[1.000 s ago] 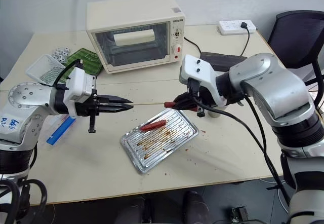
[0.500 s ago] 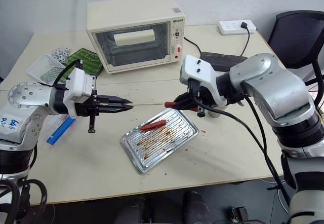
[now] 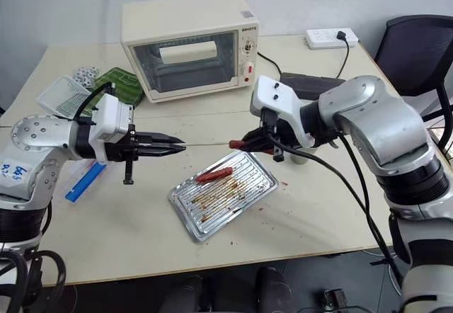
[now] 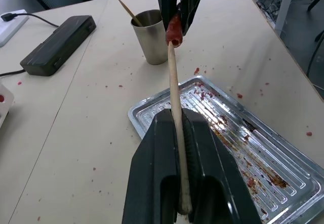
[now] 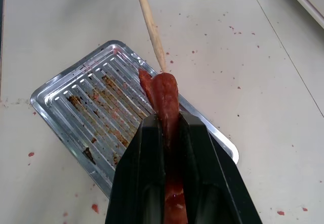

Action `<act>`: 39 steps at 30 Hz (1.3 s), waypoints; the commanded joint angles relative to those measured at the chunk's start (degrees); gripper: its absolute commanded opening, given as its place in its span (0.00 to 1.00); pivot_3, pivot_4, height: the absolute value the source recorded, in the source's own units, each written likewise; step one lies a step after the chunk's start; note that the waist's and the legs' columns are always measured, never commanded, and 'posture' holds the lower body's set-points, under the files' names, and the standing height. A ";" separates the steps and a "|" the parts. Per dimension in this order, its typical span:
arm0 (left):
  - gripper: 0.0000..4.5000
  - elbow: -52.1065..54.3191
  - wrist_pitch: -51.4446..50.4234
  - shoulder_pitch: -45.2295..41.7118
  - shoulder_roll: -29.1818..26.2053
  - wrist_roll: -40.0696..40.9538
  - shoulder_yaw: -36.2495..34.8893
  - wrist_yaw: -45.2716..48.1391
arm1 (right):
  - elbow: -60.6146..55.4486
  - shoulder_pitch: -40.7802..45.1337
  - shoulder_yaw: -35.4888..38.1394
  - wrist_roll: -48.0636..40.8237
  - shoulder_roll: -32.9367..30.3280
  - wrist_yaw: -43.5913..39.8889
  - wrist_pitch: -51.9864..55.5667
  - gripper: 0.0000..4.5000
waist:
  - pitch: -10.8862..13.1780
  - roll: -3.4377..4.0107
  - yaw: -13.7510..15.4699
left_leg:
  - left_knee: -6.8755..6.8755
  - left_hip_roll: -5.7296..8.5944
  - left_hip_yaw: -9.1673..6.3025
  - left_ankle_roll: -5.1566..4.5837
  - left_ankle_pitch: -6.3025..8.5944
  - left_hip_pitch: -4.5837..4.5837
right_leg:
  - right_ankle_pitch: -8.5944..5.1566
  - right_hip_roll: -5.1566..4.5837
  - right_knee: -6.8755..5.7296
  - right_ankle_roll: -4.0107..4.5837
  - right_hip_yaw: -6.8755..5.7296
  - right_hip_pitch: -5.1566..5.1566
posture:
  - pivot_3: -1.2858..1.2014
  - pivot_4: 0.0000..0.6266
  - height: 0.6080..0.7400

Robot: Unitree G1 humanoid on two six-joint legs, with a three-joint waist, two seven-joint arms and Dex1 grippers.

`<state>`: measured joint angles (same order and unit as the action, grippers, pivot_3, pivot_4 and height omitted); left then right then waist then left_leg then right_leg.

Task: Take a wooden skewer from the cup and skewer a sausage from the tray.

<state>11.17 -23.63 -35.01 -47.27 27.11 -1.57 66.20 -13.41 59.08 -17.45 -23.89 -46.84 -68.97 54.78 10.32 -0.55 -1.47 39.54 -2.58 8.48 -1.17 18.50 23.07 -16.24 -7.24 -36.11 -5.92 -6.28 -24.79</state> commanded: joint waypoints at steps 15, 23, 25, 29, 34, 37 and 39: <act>0.00 -0.56 1.85 -1.11 -0.39 -0.43 -1.22 1.26 | -0.47 0.72 1.72 1.04 -1.40 -1.06 -1.45 0.07 | 0.00 0.00 0.00 | 0.05 -0.01 0.00 0.00 0.00 0.03 | 0.00 0.00 -0.02 0.00 -0.01 0.00 | 0.52 0.24 1.00; 0.00 -0.57 2.14 -0.75 -0.64 -0.37 -1.41 1.20 | -0.43 0.72 2.00 0.58 -1.33 -0.84 -1.10 0.07 | 0.00 0.00 0.00 | 0.06 -0.01 0.00 0.00 0.00 0.03 | 0.00 0.01 -0.03 0.00 -0.01 0.00 | 0.52 0.24 1.00; 0.00 -0.63 2.23 -0.88 -0.49 -0.42 -1.31 1.12 | -0.44 0.78 2.00 0.52 -1.27 -0.82 -1.06 0.07 | 0.00 0.00 0.00 | 0.06 -0.01 -0.01 0.00 0.00 0.03 | 0.00 0.01 -0.03 0.00 -0.01 0.00 | 0.52 0.24 1.00; 0.00 -0.95 2.51 -1.19 -0.31 -0.59 -1.13 1.10 | -0.95 0.70 2.08 0.16 -1.31 -0.88 -0.80 0.07 | 0.00 0.00 0.00 | 0.07 -0.01 -0.01 0.00 0.00 0.03 | 0.00 0.01 -0.03 0.00 -0.01 0.00 | 0.52 0.24 1.00; 0.00 -1.38 2.95 -1.72 0.03 -0.72 -0.59 1.23 | -2.29 1.04 2.02 -0.82 -0.73 -0.59 -0.13 0.07 | 0.00 0.00 0.01 | 0.07 -0.01 0.00 0.00 0.00 0.04 | 0.00 0.01 -0.04 0.00 -0.01 0.00 | 0.52 0.24 1.00; 0.00 -1.49 3.26 -2.22 0.44 -0.75 0.11 1.52 | -3.04 1.70 1.54 -1.29 0.34 -0.22 0.10 0.07 | 0.00 0.00 0.01 | 0.07 -0.01 -0.01 0.00 0.00 0.03 | 0.00 0.00 -0.04 0.00 -0.01 0.00 | 0.52 0.24 1.00; 0.00 -1.61 3.28 -2.46 0.55 -0.69 0.32 1.59 | -2.93 2.03 1.31 -1.18 0.83 -0.08 0.12 0.07 | 0.00 0.00 0.01 | 0.07 -0.01 -0.01 0.00 0.00 0.04 | 0.00 0.00 -0.05 0.00 -0.01 0.00 | 0.52 0.24 1.00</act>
<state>8.62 -21.12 -36.16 -46.61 26.50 -0.95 67.53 -14.61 59.37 -17.45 -24.39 -46.12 -69.32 55.06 10.32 -0.55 -1.46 39.62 -2.60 8.46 -1.18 18.50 23.11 -16.24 -7.24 -36.15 -5.93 -6.29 -24.79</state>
